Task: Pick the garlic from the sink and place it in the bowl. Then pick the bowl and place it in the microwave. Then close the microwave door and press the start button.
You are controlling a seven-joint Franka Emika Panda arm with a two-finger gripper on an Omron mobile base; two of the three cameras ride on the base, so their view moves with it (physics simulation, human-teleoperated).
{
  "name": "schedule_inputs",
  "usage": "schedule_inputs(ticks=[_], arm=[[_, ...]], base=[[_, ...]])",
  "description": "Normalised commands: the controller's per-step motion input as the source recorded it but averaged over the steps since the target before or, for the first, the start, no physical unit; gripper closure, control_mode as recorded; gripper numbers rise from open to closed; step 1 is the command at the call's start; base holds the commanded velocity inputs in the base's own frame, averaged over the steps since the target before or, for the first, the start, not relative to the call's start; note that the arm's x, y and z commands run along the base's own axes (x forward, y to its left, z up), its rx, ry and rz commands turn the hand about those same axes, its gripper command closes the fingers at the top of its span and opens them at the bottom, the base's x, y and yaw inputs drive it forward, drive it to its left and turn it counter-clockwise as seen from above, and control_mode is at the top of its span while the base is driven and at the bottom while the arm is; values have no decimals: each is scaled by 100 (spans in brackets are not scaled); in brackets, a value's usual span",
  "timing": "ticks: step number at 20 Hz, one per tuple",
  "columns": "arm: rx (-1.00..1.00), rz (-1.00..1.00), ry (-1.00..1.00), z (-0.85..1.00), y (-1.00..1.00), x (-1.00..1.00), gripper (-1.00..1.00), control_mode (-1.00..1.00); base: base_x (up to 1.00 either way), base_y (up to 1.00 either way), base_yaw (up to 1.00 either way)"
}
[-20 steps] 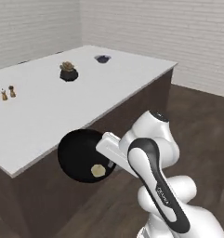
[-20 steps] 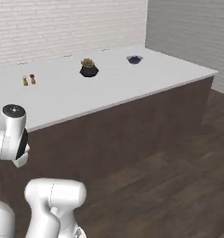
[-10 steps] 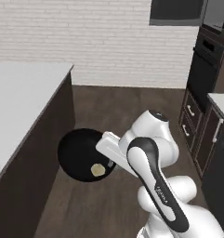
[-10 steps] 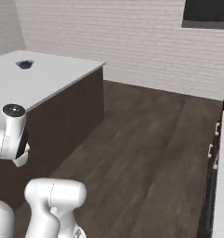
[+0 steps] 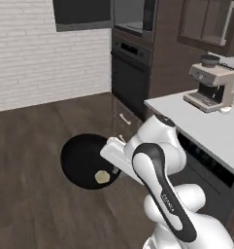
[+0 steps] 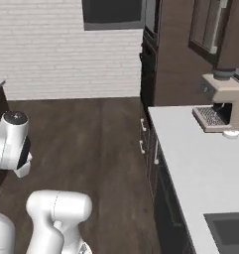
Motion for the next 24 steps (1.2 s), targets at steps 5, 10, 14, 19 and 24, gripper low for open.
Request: schedule_inputs(ticks=[5, 10, 14, 19, 24], arm=[[0, 0, 0, 0, 0, 0, 100, 100], [0, 0, 0, 0, 0, 0, 100, 100], [0, 0, 0, 0, 0, 0, 100, 100], [0, 0, 0, 0, 0, 0, 100, 100], [0, 0, 0, 0, 0, 0, 100, 100]], base=[[88, 25, -69], [91, 62, -48], [99, 97, -41], [98, 100, -42], [81, 100, -42]])
